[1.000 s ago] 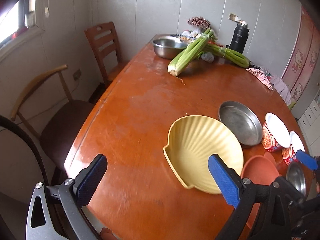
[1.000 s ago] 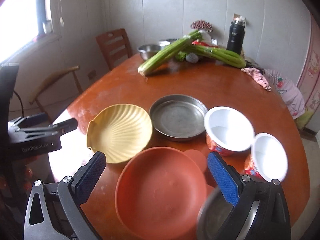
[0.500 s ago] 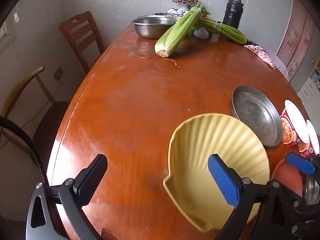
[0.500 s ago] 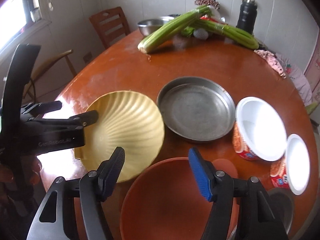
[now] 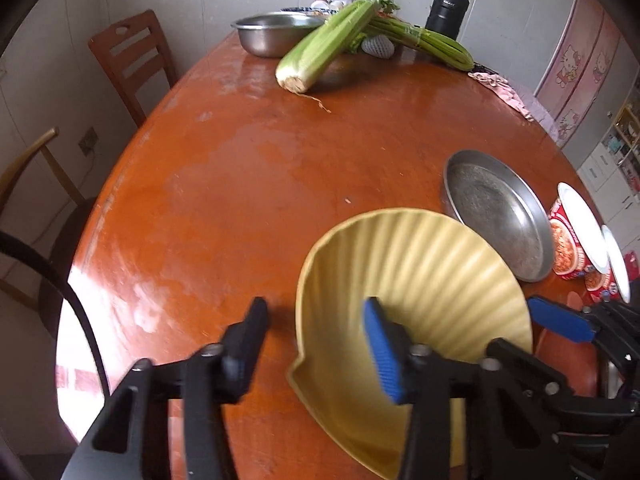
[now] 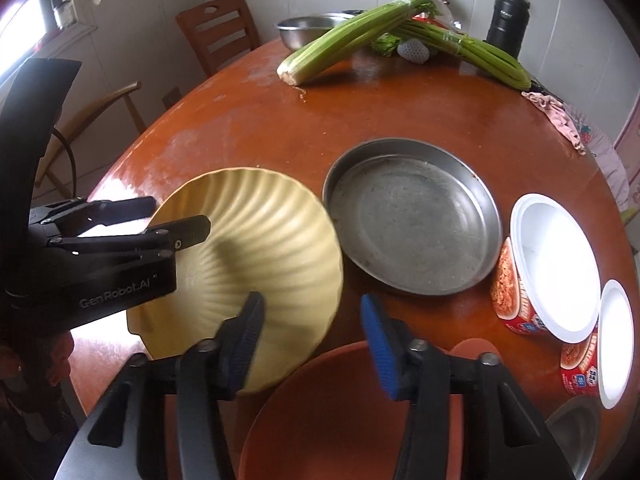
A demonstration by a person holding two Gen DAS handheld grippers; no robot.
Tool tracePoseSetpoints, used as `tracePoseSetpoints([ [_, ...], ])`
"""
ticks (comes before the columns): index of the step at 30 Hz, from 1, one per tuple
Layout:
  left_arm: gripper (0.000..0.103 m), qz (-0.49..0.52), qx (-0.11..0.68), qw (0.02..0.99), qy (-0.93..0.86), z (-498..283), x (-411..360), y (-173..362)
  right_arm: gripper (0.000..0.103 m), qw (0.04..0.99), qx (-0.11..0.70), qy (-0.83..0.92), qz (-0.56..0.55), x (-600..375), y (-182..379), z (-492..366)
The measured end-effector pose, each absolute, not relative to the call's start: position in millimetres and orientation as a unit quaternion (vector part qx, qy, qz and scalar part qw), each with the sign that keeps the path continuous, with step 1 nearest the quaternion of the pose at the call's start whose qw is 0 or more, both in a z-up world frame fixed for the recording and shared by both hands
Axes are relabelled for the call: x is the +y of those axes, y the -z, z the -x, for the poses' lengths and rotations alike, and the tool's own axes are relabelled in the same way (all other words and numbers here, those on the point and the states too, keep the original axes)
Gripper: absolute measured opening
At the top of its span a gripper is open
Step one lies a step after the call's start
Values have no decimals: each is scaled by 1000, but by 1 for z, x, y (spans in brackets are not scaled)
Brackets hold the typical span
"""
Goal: Organize plates and bowls
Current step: 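Move the left gripper to the yellow shell plate rim and grasp it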
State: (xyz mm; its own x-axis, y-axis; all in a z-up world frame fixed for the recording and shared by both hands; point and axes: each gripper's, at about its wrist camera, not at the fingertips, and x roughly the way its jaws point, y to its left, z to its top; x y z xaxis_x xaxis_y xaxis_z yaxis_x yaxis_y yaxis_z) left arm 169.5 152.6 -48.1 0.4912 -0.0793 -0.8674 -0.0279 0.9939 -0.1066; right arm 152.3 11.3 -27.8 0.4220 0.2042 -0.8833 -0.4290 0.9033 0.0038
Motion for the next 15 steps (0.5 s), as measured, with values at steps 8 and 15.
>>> tracePoseSetpoints([
  [8, 31, 88, 502, 860, 11, -169, 165, 45, 48, 830, 508, -205, 103, 17, 26, -145],
  [15, 31, 106, 490, 865, 1, -173, 179, 35, 48, 833, 501, -216, 97, 27, 14, -139],
])
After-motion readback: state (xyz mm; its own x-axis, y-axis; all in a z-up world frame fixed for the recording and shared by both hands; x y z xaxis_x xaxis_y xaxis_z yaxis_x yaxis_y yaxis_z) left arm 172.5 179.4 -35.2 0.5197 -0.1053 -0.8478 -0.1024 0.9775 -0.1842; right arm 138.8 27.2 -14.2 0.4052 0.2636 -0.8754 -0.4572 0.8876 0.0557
